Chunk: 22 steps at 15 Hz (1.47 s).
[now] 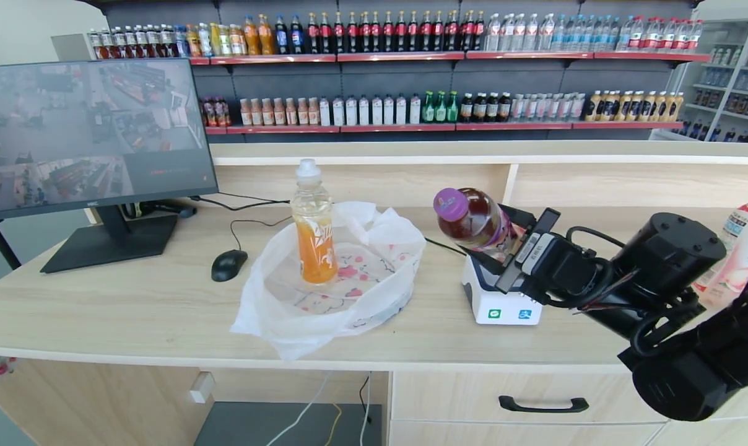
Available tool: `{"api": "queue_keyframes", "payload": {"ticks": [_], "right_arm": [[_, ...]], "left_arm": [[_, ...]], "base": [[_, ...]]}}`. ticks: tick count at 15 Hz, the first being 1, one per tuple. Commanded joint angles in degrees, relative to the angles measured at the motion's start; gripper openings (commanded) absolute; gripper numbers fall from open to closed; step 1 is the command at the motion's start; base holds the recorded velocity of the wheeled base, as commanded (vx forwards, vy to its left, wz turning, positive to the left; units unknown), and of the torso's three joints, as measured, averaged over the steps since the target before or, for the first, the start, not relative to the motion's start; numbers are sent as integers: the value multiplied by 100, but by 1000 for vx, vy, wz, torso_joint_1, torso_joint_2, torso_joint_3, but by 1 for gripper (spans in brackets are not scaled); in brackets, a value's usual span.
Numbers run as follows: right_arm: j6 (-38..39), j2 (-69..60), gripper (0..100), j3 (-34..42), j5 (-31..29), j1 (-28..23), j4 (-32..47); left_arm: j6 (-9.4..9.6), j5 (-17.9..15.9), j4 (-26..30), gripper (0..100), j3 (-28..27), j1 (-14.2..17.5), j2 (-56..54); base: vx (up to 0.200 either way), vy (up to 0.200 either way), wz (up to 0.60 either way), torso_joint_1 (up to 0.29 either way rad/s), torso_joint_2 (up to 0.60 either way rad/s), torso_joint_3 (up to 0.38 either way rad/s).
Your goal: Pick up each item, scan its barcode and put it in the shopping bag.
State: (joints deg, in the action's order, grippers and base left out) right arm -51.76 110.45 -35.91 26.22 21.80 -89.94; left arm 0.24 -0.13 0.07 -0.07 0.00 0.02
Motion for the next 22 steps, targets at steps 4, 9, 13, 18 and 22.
{"api": "queue_keyframes", "payload": {"ticks": [4,9,13,18,22], "right_arm": [[-203,390,0,-197,612,-501,-6],[-466,495,0,-188,1060,-615,-6],[-484,539,0,-241,1201,-694,-6],[-510,566,0,-214,1280,-773,-6],[-572,566,0,-153,1280,-773,-6]], "left_arm": [[2,5,1,100,-1,0,-2],[2,5,1,100,7,9,-2],[2,-4,1,100,-1,0,-2],[2,-4,1,100,-1,0,-2],[2,-4,1,100,-1,0,-2]], "base": [[0,0,0,0,0,0],[0,0,0,0,0,0],[0,0,0,0,0,0],[0,0,0,0,0,0],[0,0,0,0,0,0]]}}
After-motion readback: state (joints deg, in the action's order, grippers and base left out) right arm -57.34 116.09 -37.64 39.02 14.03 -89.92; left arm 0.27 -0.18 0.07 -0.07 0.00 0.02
